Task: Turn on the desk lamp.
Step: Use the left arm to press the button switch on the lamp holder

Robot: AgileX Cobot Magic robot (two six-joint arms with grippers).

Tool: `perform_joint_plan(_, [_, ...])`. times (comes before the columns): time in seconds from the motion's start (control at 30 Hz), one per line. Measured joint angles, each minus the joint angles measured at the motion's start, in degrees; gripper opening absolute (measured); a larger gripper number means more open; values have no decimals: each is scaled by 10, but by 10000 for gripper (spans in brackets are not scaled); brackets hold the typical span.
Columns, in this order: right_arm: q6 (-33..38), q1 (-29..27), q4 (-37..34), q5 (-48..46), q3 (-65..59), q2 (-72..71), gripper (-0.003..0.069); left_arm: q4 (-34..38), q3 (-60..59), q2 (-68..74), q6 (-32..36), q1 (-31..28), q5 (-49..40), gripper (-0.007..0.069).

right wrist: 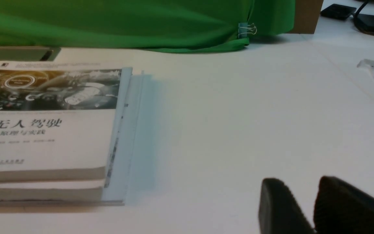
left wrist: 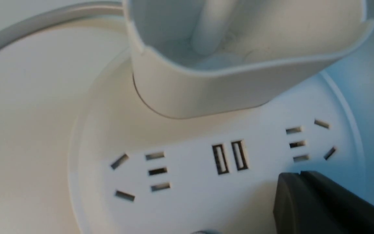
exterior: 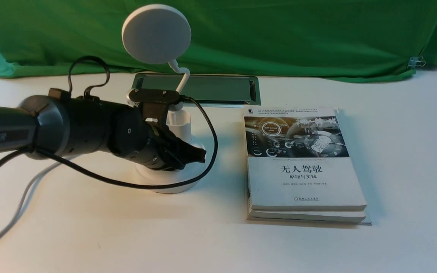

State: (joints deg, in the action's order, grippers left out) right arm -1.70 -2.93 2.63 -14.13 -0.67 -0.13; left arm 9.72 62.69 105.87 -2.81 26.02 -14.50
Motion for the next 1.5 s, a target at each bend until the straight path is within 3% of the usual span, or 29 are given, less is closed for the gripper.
perform_joint_plan(0.57, [0,0,0,-1,0,0,241,9,-3,-20,8,0,-37,21])
perform_joint_plan(1.5, [-1,0,0,0,0,0,241,27,25,57,14,0,40,21])
